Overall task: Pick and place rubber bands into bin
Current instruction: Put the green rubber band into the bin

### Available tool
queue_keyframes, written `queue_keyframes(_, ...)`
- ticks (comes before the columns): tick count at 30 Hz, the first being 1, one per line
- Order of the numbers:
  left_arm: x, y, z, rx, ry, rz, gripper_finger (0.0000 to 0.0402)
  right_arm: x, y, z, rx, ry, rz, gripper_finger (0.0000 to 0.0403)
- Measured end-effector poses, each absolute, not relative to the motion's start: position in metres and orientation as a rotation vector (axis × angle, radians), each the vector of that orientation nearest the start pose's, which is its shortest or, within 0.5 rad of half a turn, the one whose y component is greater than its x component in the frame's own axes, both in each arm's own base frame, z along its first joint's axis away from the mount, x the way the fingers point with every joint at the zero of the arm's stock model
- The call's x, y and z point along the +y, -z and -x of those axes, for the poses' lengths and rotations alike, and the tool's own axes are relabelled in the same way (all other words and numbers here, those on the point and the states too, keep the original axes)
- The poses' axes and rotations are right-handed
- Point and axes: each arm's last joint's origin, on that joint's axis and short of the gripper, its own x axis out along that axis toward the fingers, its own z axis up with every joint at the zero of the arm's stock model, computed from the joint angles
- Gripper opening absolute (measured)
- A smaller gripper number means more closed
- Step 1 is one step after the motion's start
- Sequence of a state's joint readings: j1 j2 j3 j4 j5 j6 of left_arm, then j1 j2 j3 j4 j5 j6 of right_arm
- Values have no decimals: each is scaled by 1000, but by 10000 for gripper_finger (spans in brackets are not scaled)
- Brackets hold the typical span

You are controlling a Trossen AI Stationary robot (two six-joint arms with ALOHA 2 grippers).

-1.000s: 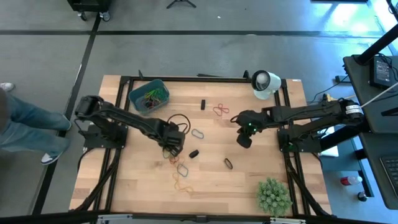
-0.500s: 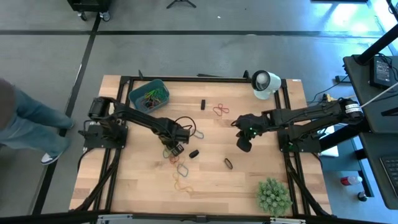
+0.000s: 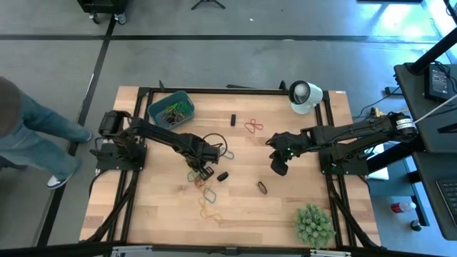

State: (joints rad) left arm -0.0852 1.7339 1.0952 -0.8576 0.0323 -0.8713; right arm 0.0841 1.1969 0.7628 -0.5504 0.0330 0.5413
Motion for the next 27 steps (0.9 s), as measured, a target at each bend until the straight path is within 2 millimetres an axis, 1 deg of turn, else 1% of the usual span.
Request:
queue_keyframes(3,-28,-191,-296,1390,-576,652,4,18,-221,-225,952,214,-441,7)
queue_keyframes(5,-28,-209,-293,1330,-579,654,4,18,-222,-226,942,211,-442,7)
queue_keyframes(7,-27,-226,-286,1291,-590,659,4,18,-222,-227,928,204,-437,7)
queue_keyframes(13,-20,-264,-261,1182,-598,680,4,18,-226,-232,872,180,-429,7)
queue_keyframes(19,-5,-285,-236,1117,-664,650,4,18,-229,-236,820,167,-434,7)
queue_keyframes(23,5,-296,-231,1062,-623,634,4,17,-232,-238,779,193,-427,7)
queue_keyframes(27,12,-298,-229,1049,-626,628,4,13,-238,-246,681,187,-443,7)
